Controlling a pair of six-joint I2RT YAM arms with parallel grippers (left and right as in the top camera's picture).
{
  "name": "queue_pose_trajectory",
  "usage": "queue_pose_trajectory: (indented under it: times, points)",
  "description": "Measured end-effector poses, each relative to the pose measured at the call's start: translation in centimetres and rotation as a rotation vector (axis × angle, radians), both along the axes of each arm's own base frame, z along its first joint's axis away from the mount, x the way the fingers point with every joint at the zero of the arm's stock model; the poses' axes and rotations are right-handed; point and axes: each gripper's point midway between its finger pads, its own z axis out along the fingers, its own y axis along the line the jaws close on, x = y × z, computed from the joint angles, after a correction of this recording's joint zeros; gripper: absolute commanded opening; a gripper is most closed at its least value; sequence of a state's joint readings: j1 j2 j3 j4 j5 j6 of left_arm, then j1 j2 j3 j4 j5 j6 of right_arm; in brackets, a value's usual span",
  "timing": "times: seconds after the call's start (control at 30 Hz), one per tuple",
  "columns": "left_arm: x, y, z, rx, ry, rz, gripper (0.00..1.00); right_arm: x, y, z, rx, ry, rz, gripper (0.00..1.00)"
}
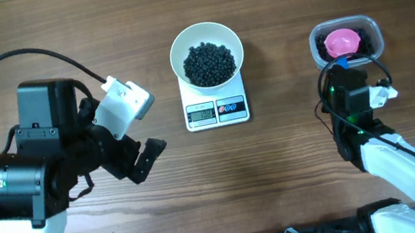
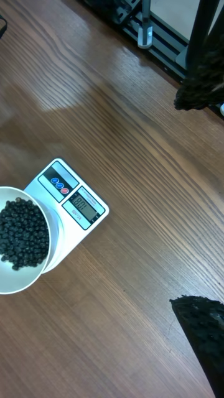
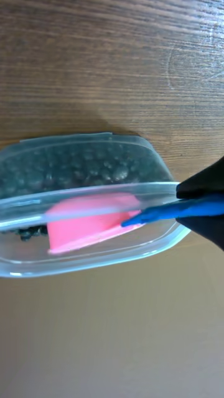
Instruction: Scoop item into bowl and weigh 150g on scale
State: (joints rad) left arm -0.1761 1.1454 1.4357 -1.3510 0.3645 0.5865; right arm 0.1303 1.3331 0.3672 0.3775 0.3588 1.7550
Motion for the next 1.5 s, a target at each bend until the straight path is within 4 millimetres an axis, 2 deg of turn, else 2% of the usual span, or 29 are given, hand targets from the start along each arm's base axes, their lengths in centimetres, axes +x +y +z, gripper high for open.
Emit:
queue_pose_trajectory:
  times: [0.17, 0.43, 0.63, 0.9, 1.07, 1.2, 1.37, 1.5]
  points:
    - [0.0, 0.0, 0.0, 0.000, 0.000, 0.000, 1.00, 0.0, 0.1, 0.3, -0.023, 0.003, 0.026, 0.05]
    - [0.0, 0.0, 0.0, 0.000, 0.000, 0.000, 1.00, -0.9, 0.3, 2.4, -0.078, -0.010, 0.084, 0.04]
    - [0.0, 0.0, 0.0, 0.000, 0.000, 0.000, 1.00, -1.3, 0.3, 5.8, -0.165, -0.082, 0.138, 0.05]
    - [0.0, 0.0, 0.0, 0.000, 0.000, 0.000, 1.00, -1.3, -1.2, 9.9, -0.339, -0.133, 0.186, 0.05]
    - [0.0, 0.0, 0.0, 0.000, 0.000, 0.000, 1.00, -1.7, -2.4, 10.3, -0.439, 0.006, 0.246, 0.05]
    - [0.0, 0.0, 0.0, 0.000, 0.000, 0.000, 1.00, -1.3, -3.6, 13.6, -0.545, 0.046, 0.287, 0.04]
    - [0.0, 0.0, 0.0, 0.000, 0.000, 0.000, 1.00, -1.3, -4.6, 20.7, -0.695, 0.097, 0.365, 0.04]
    - [0.0, 0.0, 0.0, 0.000, 0.000, 0.000, 1.00, -1.4, -4.4, 23.2, -0.780, 0.173, 0.468, 0.04]
